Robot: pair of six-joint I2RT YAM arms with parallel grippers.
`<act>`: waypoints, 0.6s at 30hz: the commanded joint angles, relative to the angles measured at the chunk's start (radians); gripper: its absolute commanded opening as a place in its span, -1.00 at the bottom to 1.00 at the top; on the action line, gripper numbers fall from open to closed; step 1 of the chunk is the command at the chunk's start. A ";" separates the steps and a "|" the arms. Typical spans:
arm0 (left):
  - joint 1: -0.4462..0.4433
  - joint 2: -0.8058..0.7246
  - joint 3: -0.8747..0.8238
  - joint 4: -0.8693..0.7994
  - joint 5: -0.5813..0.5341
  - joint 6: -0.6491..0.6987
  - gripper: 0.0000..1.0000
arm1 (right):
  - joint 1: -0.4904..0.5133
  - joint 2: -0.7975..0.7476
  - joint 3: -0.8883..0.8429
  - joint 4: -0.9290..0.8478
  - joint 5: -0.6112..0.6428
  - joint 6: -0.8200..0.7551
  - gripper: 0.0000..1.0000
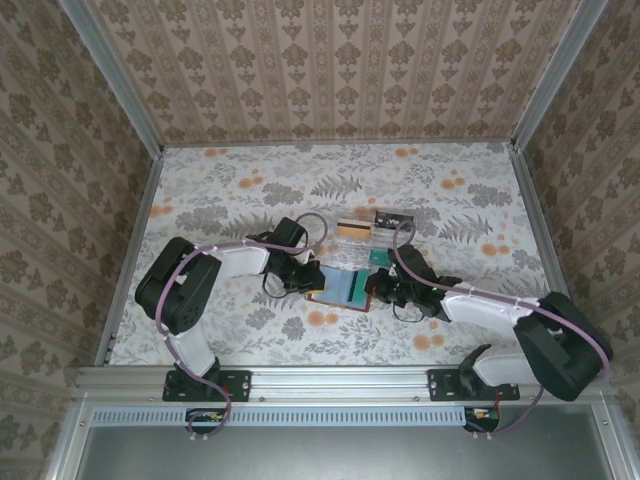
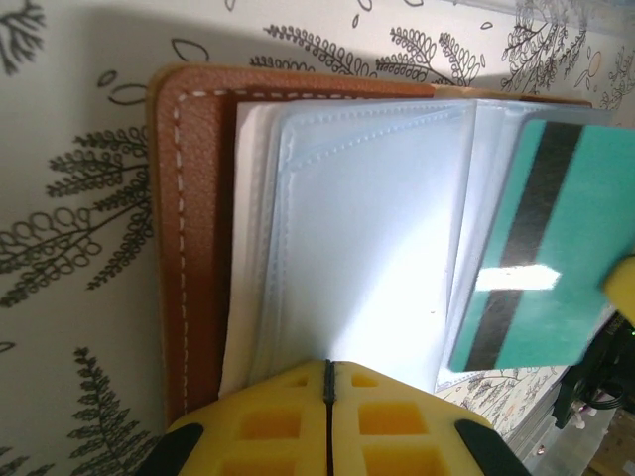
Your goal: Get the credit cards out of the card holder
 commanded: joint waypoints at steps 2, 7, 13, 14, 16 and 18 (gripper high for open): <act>0.017 -0.050 -0.005 -0.052 -0.034 0.025 -0.80 | -0.017 -0.098 0.037 -0.188 0.043 -0.090 -1.00; 0.034 -0.114 0.018 -0.047 -0.022 0.011 -0.64 | -0.017 -0.177 0.150 -0.378 0.059 -0.233 -1.00; 0.062 -0.210 0.048 -0.042 -0.015 -0.009 -0.14 | -0.018 -0.178 0.343 -0.573 0.074 -0.440 -1.00; 0.069 -0.228 0.049 -0.040 -0.014 -0.012 -0.08 | -0.017 -0.166 0.379 -0.605 0.074 -0.476 -1.00; 0.085 -0.258 0.046 -0.035 -0.011 -0.020 0.10 | -0.017 -0.138 0.455 -0.679 0.082 -0.547 -1.00; 0.104 -0.291 0.035 -0.028 -0.008 -0.025 0.34 | -0.017 -0.102 0.533 -0.754 0.104 -0.639 -1.00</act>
